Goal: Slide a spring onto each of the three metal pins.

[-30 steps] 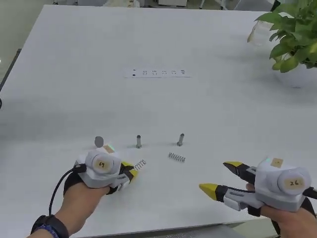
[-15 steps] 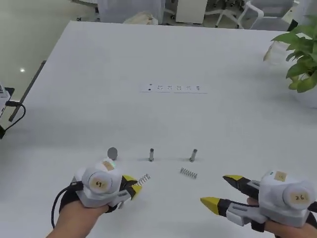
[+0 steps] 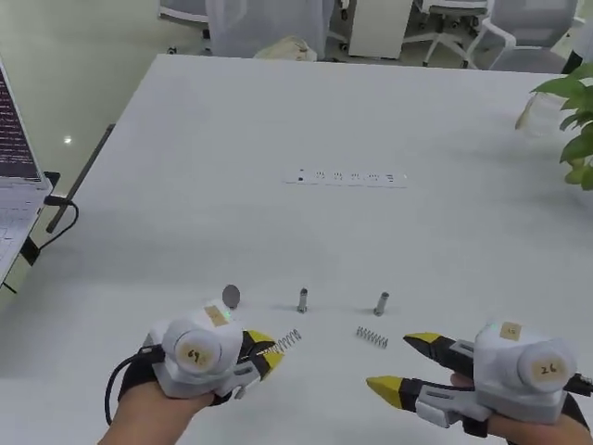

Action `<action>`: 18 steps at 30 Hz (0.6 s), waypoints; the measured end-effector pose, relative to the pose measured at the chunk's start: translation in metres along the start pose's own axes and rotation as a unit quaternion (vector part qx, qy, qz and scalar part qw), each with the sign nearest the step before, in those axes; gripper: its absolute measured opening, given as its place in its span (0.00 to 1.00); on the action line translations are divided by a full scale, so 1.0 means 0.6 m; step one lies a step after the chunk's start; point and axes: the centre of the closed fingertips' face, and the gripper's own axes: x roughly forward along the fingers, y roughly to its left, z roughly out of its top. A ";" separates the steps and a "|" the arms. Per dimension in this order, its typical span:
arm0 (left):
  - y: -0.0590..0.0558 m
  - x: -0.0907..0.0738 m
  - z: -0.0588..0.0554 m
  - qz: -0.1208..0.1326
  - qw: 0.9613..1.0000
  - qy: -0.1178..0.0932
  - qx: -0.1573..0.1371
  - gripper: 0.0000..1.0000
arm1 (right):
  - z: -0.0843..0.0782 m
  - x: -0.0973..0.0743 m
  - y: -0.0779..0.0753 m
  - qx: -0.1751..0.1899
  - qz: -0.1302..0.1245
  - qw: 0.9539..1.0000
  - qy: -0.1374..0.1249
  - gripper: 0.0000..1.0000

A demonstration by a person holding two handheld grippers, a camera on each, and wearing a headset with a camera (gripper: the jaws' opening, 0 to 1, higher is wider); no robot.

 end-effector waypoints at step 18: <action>-0.074 0.009 0.031 -0.056 0.997 -0.008 0.054 0.02 | 0.015 0.027 0.042 -0.027 0.057 0.998 0.004 0.45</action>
